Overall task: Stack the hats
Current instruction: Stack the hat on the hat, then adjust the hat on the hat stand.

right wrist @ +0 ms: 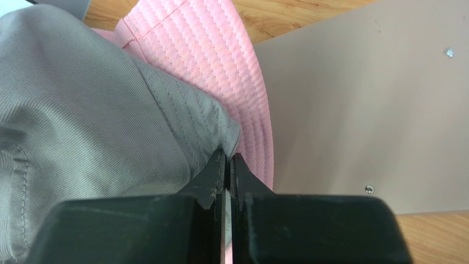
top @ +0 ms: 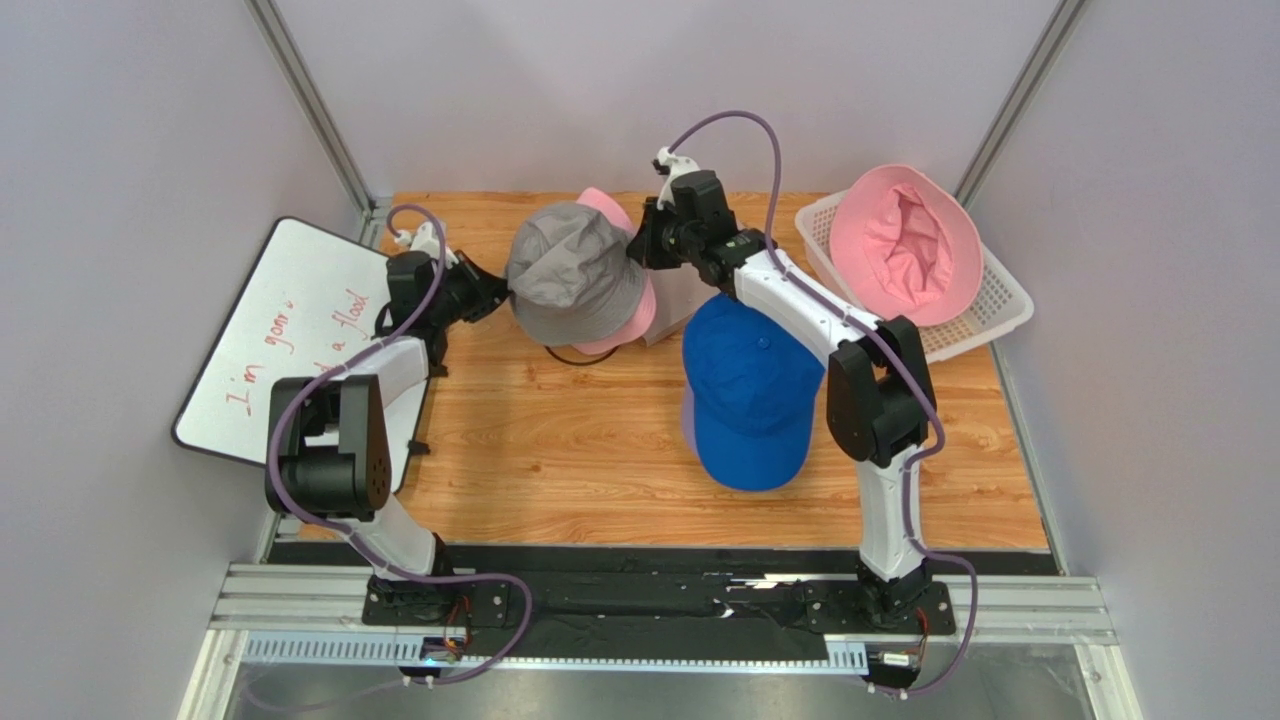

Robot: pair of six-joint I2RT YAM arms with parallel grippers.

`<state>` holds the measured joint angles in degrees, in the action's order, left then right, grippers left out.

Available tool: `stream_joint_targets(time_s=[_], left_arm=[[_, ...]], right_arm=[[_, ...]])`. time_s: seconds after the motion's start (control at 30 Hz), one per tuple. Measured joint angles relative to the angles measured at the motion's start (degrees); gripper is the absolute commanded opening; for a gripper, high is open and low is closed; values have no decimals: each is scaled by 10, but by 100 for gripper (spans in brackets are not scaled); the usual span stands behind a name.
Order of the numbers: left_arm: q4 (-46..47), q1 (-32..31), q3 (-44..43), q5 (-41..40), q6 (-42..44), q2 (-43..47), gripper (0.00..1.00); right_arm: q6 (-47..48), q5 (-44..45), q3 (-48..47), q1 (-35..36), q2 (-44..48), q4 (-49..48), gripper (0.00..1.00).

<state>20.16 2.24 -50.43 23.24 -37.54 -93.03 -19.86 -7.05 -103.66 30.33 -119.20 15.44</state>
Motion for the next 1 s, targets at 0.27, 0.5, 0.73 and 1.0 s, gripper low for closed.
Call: stream_joint_targets(time_s=[0.27, 0.5, 0.73, 1.0], left_arm=[[33, -8, 0, 10, -16, -22, 0], [32, -33, 11, -25, -10, -7, 0], [-19, -40, -10, -40, 7, 7, 0], [-90, -40, -86, -58, 37, -23, 0]], right_arm=[[0, 24, 45, 8, 30, -6, 0], [1, 38, 100, 13, 73, -12, 0], [-3, 47, 142, 34, 108, -4, 0], [-28, 42, 182, 69, 133, -10, 0]])
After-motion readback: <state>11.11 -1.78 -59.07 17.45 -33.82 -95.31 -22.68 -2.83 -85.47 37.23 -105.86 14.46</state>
